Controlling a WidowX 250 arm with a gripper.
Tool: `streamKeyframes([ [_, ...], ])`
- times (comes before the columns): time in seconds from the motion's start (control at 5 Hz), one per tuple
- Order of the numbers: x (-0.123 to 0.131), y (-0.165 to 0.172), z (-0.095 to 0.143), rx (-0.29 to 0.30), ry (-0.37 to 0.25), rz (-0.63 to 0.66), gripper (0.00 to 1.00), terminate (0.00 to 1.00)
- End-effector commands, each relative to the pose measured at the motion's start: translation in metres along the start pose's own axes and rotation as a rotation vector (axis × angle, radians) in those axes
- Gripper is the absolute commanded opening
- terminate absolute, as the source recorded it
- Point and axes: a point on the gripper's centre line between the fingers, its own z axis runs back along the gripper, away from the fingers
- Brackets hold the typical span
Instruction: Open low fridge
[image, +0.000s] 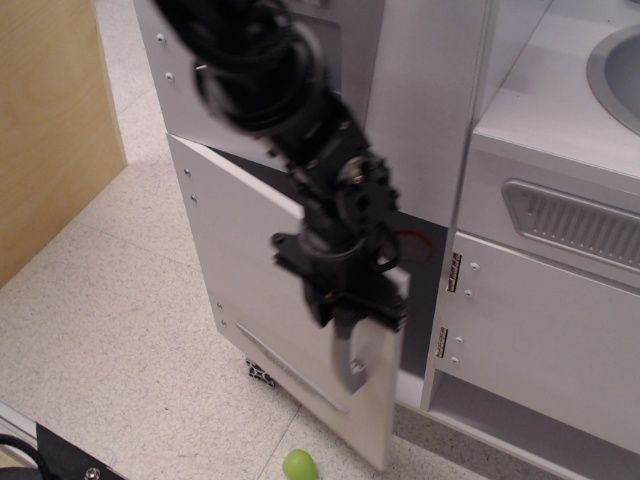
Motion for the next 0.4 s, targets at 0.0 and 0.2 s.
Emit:
streamKeyframes([
  [0.0,-0.007,0.031,0.056,0.025,-0.038,-0.026,1.00,0.00],
  [0.2,0.004,0.035,0.089,0.020,-0.049,0.024,1.00,0.00],
])
